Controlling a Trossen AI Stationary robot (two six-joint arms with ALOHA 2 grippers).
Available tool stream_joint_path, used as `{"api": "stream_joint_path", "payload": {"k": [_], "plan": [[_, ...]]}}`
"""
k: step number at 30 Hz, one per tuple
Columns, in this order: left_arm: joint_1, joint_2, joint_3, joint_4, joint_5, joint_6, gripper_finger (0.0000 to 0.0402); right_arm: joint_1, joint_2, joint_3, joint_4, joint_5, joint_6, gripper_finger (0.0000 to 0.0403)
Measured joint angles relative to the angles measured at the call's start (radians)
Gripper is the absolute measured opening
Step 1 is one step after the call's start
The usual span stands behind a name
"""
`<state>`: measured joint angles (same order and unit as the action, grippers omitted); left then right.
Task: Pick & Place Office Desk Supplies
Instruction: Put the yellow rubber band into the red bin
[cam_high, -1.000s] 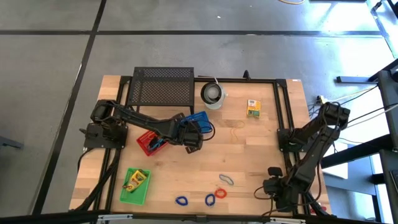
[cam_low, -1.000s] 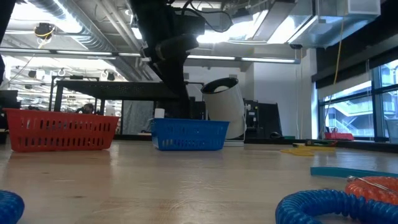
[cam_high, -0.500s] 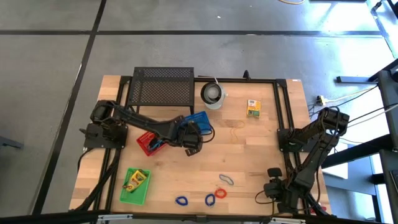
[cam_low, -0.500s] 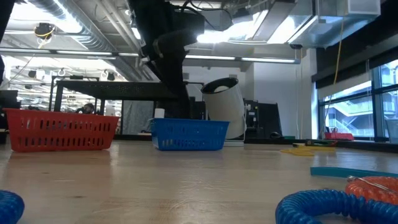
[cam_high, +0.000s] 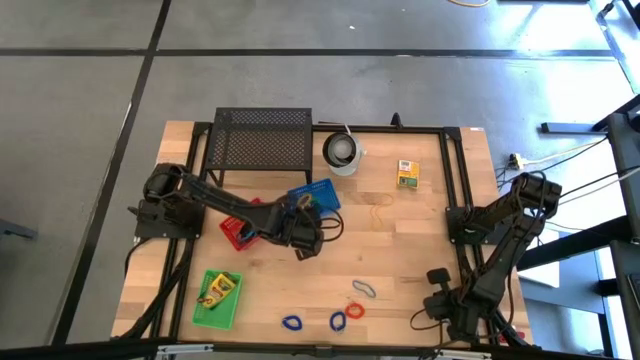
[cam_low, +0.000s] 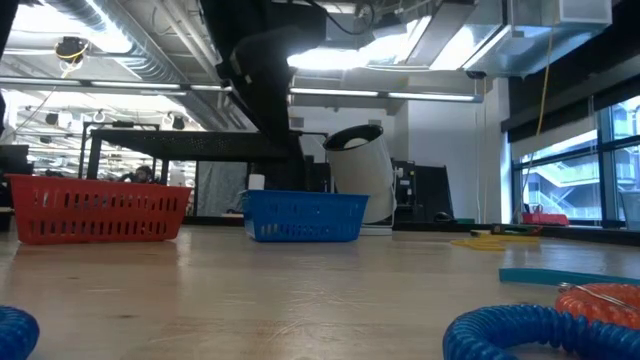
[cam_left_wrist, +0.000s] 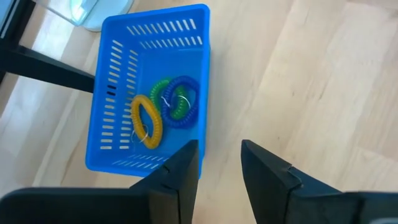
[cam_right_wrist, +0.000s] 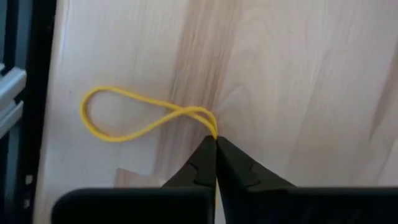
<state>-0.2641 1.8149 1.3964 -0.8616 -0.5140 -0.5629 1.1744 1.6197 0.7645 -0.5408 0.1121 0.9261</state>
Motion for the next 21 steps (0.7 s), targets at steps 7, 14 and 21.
{"api": "stream_joint_path", "payload": {"k": [7,14,21], "plan": [[-0.027,0.000,0.000,0.000,-0.020,0.000,0.0104,-0.005,-0.039,0.061,0.014,0.163,-0.096,0.0003],[-0.037,0.000,0.000,0.005,-0.058,0.000,0.0094,-0.017,-0.064,0.069,0.000,0.436,-0.131,0.0003],[-0.038,0.000,0.000,0.035,-0.073,0.000,0.0087,-0.092,-0.065,0.069,-0.002,0.801,-0.130,0.0004]]}}
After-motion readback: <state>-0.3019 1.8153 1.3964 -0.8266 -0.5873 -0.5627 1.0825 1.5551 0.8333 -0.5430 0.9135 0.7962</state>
